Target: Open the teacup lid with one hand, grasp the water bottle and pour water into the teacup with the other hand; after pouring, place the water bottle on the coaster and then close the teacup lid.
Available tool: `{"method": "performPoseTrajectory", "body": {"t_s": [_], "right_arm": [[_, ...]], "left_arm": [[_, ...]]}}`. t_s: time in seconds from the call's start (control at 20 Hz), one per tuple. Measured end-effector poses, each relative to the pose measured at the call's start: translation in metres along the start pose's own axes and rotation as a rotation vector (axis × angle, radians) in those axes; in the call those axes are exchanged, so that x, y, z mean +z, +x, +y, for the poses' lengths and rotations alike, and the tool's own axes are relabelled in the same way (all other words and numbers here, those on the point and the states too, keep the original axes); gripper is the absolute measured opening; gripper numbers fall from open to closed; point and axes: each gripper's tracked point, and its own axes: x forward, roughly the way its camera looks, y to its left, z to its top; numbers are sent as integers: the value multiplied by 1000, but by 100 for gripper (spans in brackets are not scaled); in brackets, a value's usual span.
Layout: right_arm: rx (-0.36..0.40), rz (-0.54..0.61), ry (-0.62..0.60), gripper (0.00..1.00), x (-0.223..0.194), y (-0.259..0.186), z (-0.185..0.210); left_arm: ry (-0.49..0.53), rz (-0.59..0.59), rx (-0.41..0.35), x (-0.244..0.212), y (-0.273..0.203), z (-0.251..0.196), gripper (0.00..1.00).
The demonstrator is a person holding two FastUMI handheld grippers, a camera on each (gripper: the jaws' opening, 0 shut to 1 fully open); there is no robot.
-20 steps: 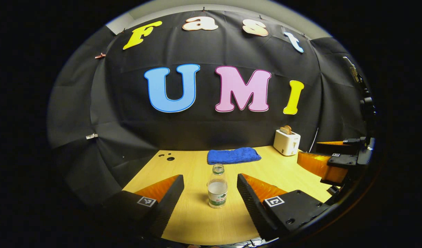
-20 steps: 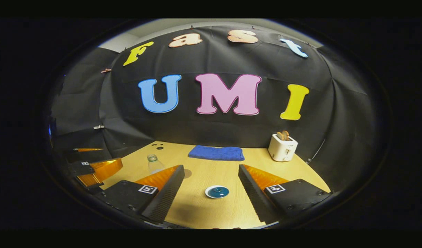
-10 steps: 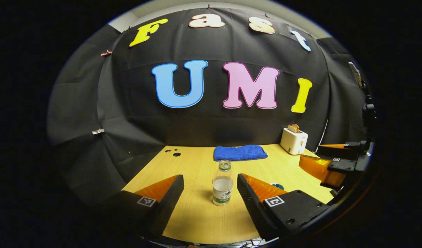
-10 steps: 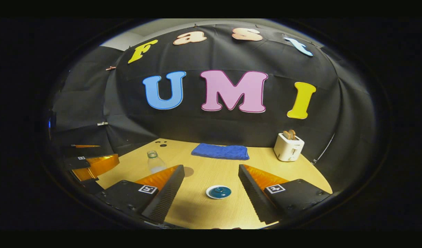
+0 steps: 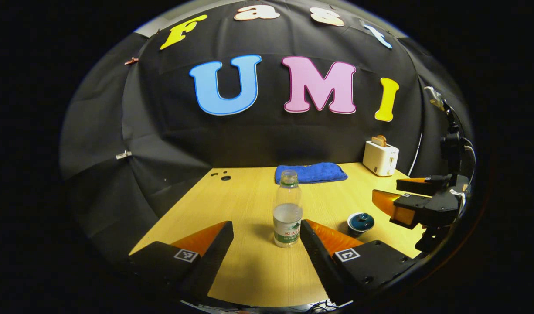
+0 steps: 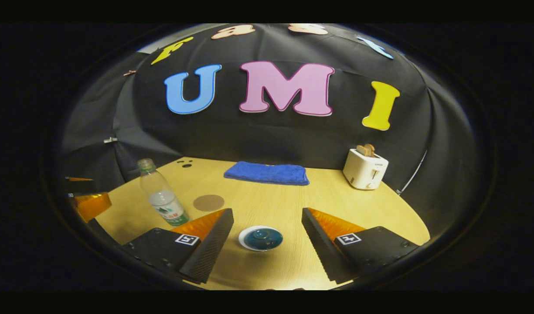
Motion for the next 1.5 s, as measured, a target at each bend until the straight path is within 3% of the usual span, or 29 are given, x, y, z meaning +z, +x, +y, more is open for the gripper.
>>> {"method": "performPoseTrajectory", "body": {"t_s": [0.2, 0.4, 0.6, 0.65, 0.75, 1.05, 1.1, 1.25, 1.4, 1.5], "right_arm": [[-9, 3, -55, 98, -32, 36, 3], [-19, 39, -25, 98, -58, 49, 7], [-57, 10, -60, 96, -58, 54, 1], [-63, 2, -74, 94, -59, 54, 1], [-47, 18, -66, 70, -66, 60, 9], [-39, 14, -90, 68, -63, 61, 13], [-31, 17, -94, 60, -64, 60, 14], [-16, 24, -91, 52, -63, 62, 19], [-14, 25, -81, 36, -61, 64, 18], [-5, 24, -73, 36, -61, 64, 19]], "left_arm": [[-60, 56, 6, -48, 26, 1, 98], [-78, 57, 2, -59, 37, 1, 98], [-67, 85, -1, -68, 37, 3, 98], [-60, 95, 3, -72, 37, 3, 98], [-102, 138, -1, -87, 37, 1, 98], [-103, 144, 1, -85, 40, 1, 98], [-107, 148, 1, -85, 42, 0, 98], [-119, 153, -5, -87, 43, -2, 98], [-107, 150, -15, -85, 46, -4, 98], [-110, 148, -27, -82, 49, -7, 99]]}}
